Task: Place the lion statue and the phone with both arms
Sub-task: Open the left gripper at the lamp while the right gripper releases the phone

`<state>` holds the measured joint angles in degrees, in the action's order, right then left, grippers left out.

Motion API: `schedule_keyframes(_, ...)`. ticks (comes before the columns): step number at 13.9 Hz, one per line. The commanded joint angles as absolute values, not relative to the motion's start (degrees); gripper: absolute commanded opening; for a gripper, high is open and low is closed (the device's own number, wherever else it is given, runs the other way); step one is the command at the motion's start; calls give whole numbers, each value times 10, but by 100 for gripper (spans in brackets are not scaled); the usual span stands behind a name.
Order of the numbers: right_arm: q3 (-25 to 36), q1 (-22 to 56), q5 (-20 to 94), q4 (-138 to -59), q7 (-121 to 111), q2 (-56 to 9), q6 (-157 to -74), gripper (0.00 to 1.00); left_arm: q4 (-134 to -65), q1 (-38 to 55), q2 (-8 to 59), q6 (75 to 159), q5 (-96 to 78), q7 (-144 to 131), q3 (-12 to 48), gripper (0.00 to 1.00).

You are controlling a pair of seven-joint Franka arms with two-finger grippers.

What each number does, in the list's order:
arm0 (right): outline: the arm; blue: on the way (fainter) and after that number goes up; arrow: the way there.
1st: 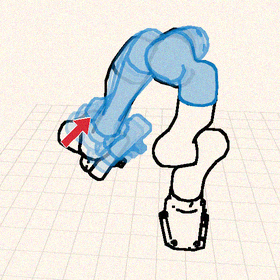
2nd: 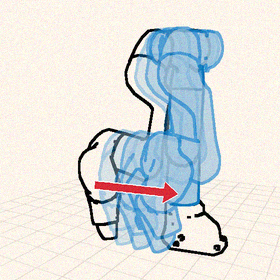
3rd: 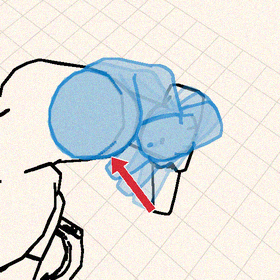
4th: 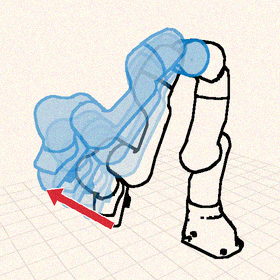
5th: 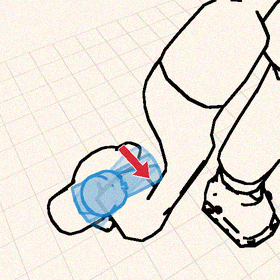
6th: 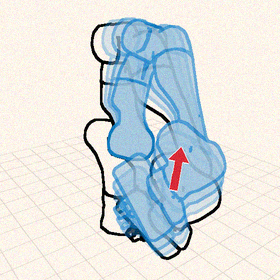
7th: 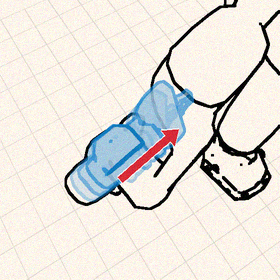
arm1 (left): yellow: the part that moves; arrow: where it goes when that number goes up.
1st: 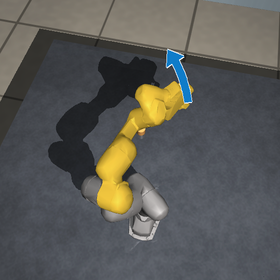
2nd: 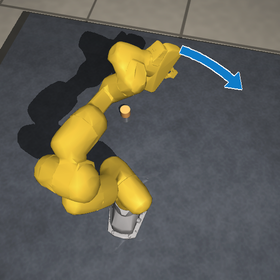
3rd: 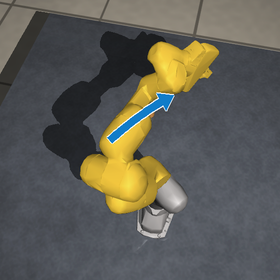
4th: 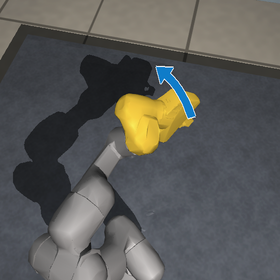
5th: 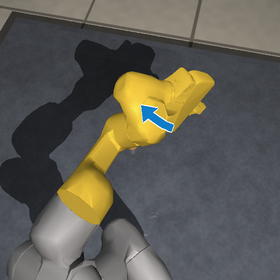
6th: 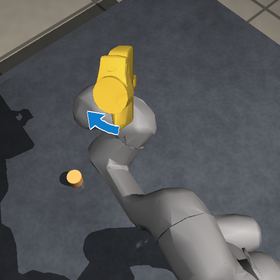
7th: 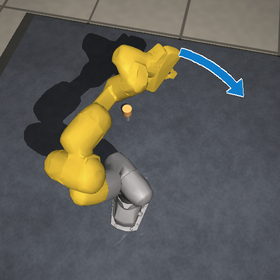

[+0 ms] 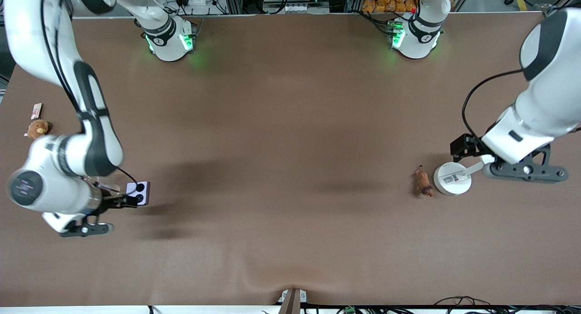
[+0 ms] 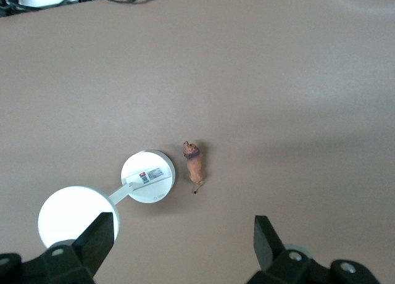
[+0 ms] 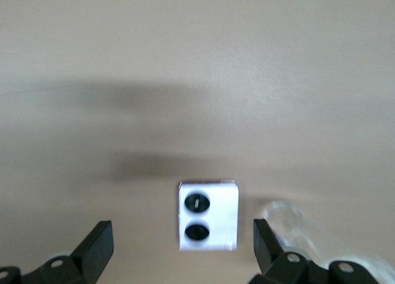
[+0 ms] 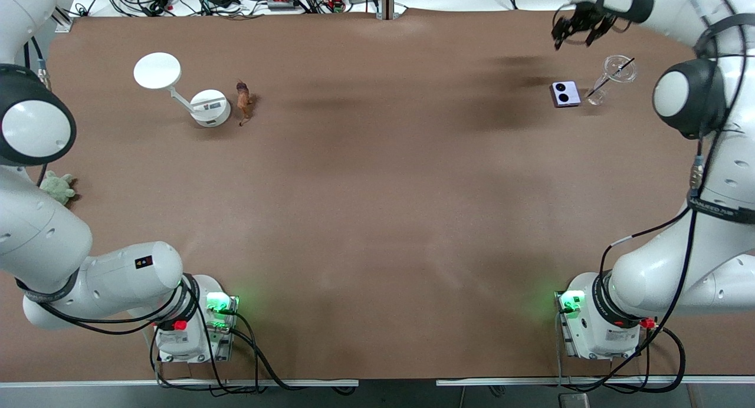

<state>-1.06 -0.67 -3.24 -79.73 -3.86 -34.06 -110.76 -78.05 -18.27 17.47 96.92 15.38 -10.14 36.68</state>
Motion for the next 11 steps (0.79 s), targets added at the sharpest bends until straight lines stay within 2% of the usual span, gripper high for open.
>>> schedule_keyframes(1, -21, -6, -32, -830, -41, -227, -1004, 100, -781, -189, 157, 960, 146, -121, 368, 100)
schedule_keyframes(3, -20, -6, -29, -852, -41, -152, -968, 100, -782, -183, 152, 961, 145, -125, 363, 100)
schedule_keyframes(4, -19, -5, -29, -890, -41, -103, -970, 100, -785, -175, 147, 961, 145, -125, 356, 100)
schedule_keyframes(7, -19, -2, -26, -1006, -31, 21, -985, 100, -795, -104, 111, 957, 92, -120, 240, 100)
schedule_keyframes(9, -18, -2, 5, -1019, 20, 50, -966, 100, -809, -69, 89, 955, 59, -115, 187, 100)
schedule_keyframes(11, -13, -3, 18, -999, 59, 48, -938, 100, -834, -16, 59, 945, 48, -115, 129, 100)
